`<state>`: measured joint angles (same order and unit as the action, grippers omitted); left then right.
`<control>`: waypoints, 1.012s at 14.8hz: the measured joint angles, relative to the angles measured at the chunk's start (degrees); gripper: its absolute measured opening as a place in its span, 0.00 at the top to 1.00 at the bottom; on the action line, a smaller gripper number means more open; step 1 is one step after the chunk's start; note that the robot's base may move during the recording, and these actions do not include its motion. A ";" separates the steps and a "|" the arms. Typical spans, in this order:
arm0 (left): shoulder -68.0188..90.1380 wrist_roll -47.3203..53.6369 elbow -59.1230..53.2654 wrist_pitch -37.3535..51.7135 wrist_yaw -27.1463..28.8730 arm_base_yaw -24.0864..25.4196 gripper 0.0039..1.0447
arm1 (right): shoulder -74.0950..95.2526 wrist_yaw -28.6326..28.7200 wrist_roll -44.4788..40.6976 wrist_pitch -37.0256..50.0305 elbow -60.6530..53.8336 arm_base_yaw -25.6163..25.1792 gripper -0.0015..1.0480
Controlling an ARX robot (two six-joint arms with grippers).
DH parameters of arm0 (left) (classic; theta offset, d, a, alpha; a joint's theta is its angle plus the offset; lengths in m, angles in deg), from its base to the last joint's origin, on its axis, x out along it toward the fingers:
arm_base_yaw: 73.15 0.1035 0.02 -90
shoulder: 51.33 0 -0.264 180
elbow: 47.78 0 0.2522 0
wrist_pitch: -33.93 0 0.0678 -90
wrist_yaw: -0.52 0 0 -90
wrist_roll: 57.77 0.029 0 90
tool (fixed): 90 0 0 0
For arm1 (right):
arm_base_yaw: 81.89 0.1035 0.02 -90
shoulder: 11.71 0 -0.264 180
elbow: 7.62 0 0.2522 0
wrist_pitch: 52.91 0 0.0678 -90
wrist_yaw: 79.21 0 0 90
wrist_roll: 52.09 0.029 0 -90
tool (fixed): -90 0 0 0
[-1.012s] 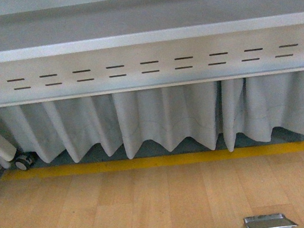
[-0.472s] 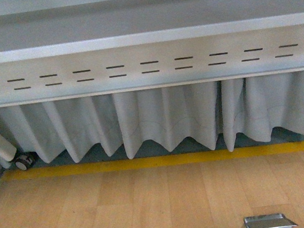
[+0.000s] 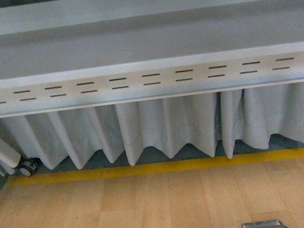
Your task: Open oven
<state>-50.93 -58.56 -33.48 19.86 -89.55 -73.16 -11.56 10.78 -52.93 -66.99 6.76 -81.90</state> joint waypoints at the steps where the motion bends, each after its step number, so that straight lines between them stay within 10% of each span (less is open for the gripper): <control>1: 0.00 0.00 0.00 0.13 0.17 0.00 0.06 | 0.00 0.07 0.00 0.02 0.00 0.00 0.06; 15: 0.00 0.20 0.00 0.04 0.13 0.00 0.06 | 0.00 0.02 0.00 0.15 0.00 0.00 0.06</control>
<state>-50.93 -58.37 -33.48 19.90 -89.42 -73.16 -11.56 10.80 -52.93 -66.83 6.76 -81.90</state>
